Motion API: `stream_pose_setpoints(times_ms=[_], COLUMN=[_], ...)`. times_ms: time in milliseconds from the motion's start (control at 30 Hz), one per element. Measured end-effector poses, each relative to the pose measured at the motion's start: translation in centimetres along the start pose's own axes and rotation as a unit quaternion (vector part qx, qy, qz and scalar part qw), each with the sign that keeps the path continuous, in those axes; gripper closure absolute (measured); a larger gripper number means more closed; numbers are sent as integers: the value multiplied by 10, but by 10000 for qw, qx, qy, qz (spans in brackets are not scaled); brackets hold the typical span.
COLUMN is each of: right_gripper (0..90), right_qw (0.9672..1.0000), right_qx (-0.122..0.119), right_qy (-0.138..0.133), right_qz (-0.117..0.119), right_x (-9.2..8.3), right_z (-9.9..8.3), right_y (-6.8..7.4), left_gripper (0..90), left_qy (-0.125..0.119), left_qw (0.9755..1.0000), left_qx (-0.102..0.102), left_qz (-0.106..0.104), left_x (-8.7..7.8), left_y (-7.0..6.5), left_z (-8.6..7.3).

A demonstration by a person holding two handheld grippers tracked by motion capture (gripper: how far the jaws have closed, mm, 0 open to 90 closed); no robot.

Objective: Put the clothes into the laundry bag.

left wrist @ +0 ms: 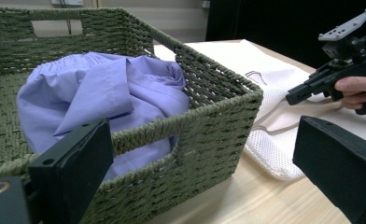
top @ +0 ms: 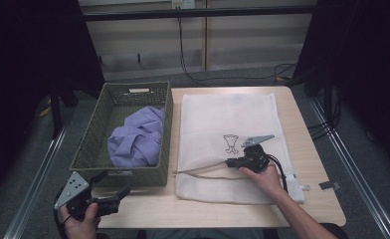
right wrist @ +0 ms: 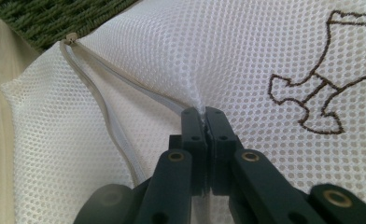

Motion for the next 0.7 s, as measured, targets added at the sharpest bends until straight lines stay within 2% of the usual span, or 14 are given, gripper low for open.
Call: stream_pose_setpoints(times_ms=[67, 200, 267, 433, 700], right_gripper=[882, 883, 882, 882, 882], right_qw=[10000, 9993, 9990, 9986, 9966], right_qx=[6, 101, 184, 180, 129], right_qy=[-32, -342, -406, -477, -809], right_qz=[20, 105, 102, 111, 44], right_x=[-1, -7, -9, -10, -17], right_z=[2, 13, 15, 17, 28], right_y=[0, -3, -4, -4, -2], left_gripper=[46, 45, 45, 45, 48], left_qy=[6, 23, 21, 7, 9], left_qw=[10000, 10000, 10000, 10000, 10000], left_qx=[3, -15, -23, -19, 21], left_qz=[20, -7, -41, 1, 61], left_x=[0, 1, 1, 1, 1], left_y=[0, -2, -2, -1, 0], left_z=[0, -1, -1, -1, -1])
Point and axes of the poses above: each handheld gripper's, and its own axes: x roughly forward along the jaws, z roughly out of its top, y roughly to its left, the point moved 6 cm from there along x, roughly forward along the jaws, and after that the axes turned 14 degrees about -y, right-handed, at the moved point
